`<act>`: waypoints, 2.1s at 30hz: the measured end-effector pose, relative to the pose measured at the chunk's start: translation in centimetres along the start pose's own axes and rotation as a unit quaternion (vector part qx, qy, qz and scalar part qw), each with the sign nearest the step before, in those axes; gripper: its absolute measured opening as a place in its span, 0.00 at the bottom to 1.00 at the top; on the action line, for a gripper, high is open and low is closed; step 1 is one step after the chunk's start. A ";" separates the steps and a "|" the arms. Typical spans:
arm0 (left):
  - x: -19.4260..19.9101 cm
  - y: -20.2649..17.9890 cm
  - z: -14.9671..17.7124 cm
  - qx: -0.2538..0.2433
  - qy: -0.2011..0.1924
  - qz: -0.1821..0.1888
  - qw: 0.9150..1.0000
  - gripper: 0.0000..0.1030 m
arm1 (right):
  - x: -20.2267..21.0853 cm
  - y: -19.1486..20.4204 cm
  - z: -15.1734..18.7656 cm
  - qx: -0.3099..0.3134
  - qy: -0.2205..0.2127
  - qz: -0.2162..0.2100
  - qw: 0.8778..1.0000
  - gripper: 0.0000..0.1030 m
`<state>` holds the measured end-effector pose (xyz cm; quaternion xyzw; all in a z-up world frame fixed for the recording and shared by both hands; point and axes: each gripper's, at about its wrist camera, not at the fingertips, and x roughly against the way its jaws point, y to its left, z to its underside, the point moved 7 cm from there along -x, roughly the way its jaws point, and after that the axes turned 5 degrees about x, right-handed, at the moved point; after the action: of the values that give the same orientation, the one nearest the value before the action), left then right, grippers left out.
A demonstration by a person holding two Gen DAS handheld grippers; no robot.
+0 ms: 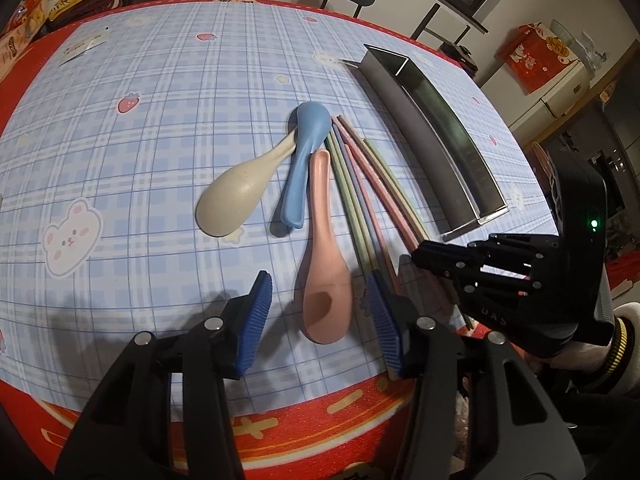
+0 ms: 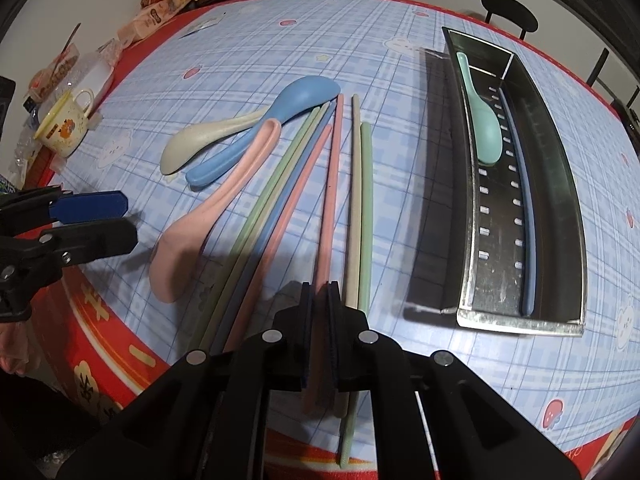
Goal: Organize utensils
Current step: 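Move the left tool to the pink spoon while the right tool grasps a pink chopstick, then close the left gripper on the pink spoon handle and lift it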
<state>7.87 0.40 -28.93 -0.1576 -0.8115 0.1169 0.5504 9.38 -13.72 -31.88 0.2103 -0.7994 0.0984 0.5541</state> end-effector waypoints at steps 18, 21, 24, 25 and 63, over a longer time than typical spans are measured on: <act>-4.1 -2.1 -0.2 -0.094 0.042 -0.098 0.990 0.43 | 0.8 -0.3 2.3 -0.026 0.003 -0.036 0.999 0.07; -4.7 -3.0 0.1 -0.136 0.046 -0.126 0.982 0.44 | 0.8 -0.3 2.4 -0.026 0.001 -0.037 0.999 0.07; -5.4 -4.0 0.1 -0.181 0.045 -0.155 0.970 0.44 | 0.8 -0.4 2.4 -0.028 0.001 -0.039 0.999 0.07; -5.8 -4.3 0.1 -0.198 0.047 -0.168 0.965 0.44 | 0.8 -0.4 2.4 -0.028 0.001 -0.039 0.999 0.07; -6.2 -0.3 -1.1 -0.101 0.064 -0.120 0.986 0.22 | 0.9 -0.5 2.5 -0.039 0.000 -0.056 0.998 0.07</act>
<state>11.01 -2.27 -33.71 -0.1210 -0.7951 -0.0427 0.5927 7.23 -15.33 -31.97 0.2335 -0.7893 0.0362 0.5667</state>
